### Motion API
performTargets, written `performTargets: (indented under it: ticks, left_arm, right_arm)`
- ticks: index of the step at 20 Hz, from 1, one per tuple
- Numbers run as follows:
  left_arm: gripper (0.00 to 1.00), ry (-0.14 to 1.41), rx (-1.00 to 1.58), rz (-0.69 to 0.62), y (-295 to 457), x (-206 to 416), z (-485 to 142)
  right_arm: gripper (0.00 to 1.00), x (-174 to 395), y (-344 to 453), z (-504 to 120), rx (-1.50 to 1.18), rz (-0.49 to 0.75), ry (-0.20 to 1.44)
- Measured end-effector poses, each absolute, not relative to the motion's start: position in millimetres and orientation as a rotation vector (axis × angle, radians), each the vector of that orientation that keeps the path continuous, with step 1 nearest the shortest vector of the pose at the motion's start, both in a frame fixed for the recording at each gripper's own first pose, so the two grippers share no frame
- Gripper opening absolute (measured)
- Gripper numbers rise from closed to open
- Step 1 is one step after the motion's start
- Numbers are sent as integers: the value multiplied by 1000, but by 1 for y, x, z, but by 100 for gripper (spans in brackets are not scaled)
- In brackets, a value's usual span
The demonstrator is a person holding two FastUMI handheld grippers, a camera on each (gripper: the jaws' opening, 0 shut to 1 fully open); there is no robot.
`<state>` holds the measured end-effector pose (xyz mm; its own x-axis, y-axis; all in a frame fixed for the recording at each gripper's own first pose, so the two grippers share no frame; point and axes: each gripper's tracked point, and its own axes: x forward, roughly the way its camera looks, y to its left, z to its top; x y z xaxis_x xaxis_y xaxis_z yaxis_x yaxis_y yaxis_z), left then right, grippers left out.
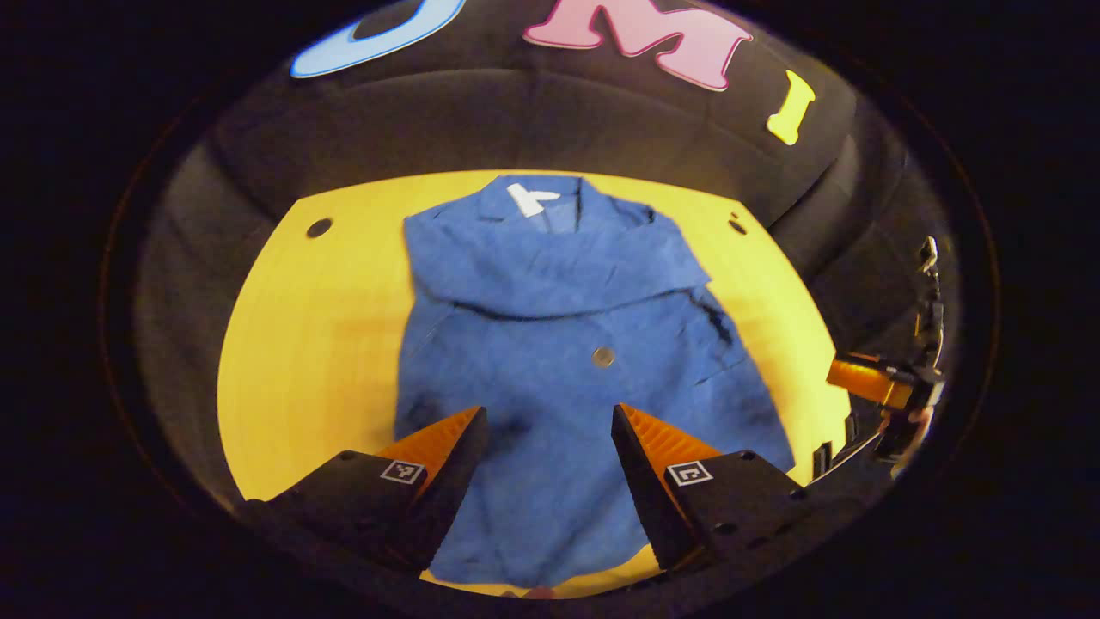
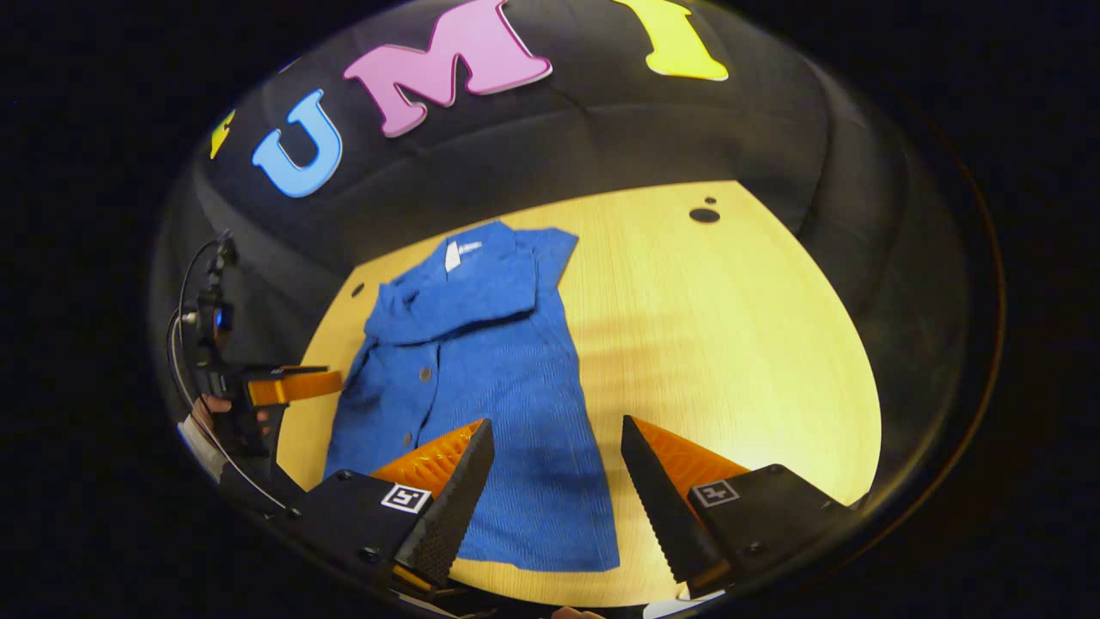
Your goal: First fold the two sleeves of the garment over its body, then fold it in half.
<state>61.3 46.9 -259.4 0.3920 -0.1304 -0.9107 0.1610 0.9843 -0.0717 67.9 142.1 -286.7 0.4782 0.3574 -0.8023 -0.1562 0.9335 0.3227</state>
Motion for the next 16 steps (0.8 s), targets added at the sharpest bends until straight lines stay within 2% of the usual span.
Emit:
performTargets:
  ticks: [3, 6, 9, 16]
  left_arm:
    - [85, 1286, -41, -58, 90, -13, -290]
    - [86, 1390, -57, 58, 118, -60, -316]
    - [85, 1432, -17, 112, 131, -71, -326]
    - [85, 1473, 21, 90, 123, -60, -322]
  right_arm:
    - [95, 37, 144, -316, 189, 307, 1124]
    - [95, 5, 142, -340, 149, 283, 1214]
    - [95, -6, 146, -351, 124, 289, 1248]
    - [95, -20, 140, -363, 72, 260, 1296]
